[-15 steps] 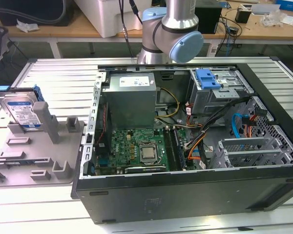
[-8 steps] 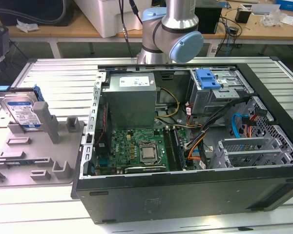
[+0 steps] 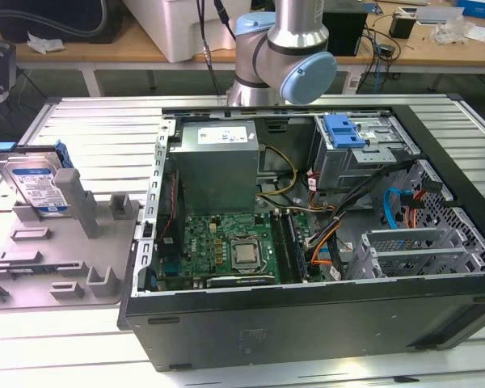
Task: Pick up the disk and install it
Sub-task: 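Pick up the disk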
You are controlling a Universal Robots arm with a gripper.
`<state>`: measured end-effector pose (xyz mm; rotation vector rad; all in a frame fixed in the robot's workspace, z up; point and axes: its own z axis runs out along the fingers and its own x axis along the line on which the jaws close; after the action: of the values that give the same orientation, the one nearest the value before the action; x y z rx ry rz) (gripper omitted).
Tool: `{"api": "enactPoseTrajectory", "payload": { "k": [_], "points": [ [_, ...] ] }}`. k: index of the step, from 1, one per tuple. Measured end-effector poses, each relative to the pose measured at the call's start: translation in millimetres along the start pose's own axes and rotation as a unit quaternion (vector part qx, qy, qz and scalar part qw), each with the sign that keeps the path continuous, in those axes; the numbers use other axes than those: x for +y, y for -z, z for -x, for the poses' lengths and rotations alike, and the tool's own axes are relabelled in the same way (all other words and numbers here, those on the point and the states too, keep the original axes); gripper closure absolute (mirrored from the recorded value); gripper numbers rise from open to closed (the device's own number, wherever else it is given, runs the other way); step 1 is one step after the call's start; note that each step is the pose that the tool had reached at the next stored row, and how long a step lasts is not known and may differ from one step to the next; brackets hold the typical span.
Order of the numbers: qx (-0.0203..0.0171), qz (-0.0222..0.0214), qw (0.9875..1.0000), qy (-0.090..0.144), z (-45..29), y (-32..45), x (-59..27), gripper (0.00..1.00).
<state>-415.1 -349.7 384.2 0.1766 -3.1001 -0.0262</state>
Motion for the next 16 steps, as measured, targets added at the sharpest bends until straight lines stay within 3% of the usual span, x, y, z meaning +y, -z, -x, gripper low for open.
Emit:
{"api": "enactPoseTrajectory", "payload": {
  "k": [4, 7, 9, 14, 16],
  "points": [
    [0.0008, -0.0014, 0.9992, 0.04, 0.0, -0.6, 0.0, 0.56],
    [0.0015, -0.0027, 0.9972, 0.075, 0.0, -1.2, 0.0, 0.56],
    [0.002, -0.0037, 0.9944, 0.105, 0.1, -1.8, 0.0, 0.56],
    [0.0029, -0.0054, 0.9883, 0.152, 0.1, -2.6, 0.0, 0.56],
    [0.0034, -0.0064, 0.9835, 0.181, 0.1, -3.2, 0.0, 0.56]
  ]
}}
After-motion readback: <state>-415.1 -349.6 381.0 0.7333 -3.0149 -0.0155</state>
